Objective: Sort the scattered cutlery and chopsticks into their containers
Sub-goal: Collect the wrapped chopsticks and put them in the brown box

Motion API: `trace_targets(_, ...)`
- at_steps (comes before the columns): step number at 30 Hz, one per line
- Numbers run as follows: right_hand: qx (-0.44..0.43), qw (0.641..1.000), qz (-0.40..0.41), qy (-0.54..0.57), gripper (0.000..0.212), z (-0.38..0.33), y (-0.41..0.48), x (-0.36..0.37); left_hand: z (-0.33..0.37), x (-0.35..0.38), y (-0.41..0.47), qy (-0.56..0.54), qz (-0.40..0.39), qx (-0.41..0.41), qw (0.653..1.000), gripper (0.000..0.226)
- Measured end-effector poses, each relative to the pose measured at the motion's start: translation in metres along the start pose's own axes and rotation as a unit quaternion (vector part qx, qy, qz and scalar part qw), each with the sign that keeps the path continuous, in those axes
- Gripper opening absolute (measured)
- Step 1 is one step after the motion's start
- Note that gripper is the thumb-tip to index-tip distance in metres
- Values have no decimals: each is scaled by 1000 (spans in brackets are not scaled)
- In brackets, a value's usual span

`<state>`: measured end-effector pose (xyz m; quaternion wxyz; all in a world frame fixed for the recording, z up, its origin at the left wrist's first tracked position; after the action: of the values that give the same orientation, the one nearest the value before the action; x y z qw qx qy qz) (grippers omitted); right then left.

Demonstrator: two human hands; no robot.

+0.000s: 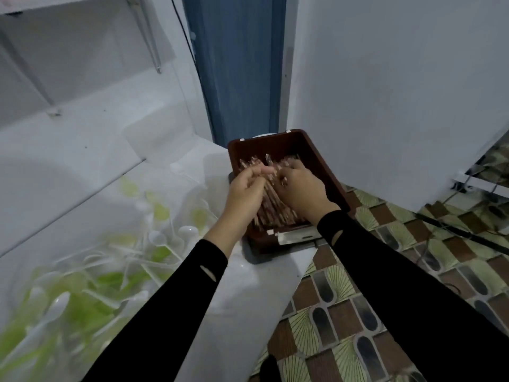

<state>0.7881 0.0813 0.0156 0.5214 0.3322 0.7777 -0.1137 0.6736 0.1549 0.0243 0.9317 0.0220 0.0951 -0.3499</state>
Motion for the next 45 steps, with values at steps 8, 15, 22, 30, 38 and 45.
trace_targets(8, -208, 960, 9, 188, 15, -151, -91, 29, -47, -137, -109, -50, 77, -67, 994, 34)
trace_targets(15, -269, 926, -170, 202, 15, -259, -221, 108, -103, -263, -275, -95, 223, -140, 960, 26)
trace_targets(22, -362, 866, -274, 209, 14, -375, -336, 160, -140, -370, -437, -90, 354, -156, 918, 30)
trace_targets(30, -501, 760, -376, 171, 16, -525, -456, 203, -166, -485, -610, -93, 538, -174, 819, 31)
trace_targets(38, -559, 691, -434, 150, 19, -680, -559, 267, -198, -599, -739, -88, 616, -212, 753, 30)
trace_targets(45, -585, 654, -469, 107, 21, -790, -639, 325, -225, -696, -833, -5, 610, -283, 740, 27)
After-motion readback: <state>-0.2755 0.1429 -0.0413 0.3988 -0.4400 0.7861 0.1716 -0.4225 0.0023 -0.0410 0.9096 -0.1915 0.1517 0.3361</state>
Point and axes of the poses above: each hand's wrist, its own y-axis towards the middle knuckle, its own x-axis out of the palm, z = x × y, the point moved 3 cm from there along y, towards the middle knuckle, and after that the axes turned 3 degrees about y, right-handed, at the moved point
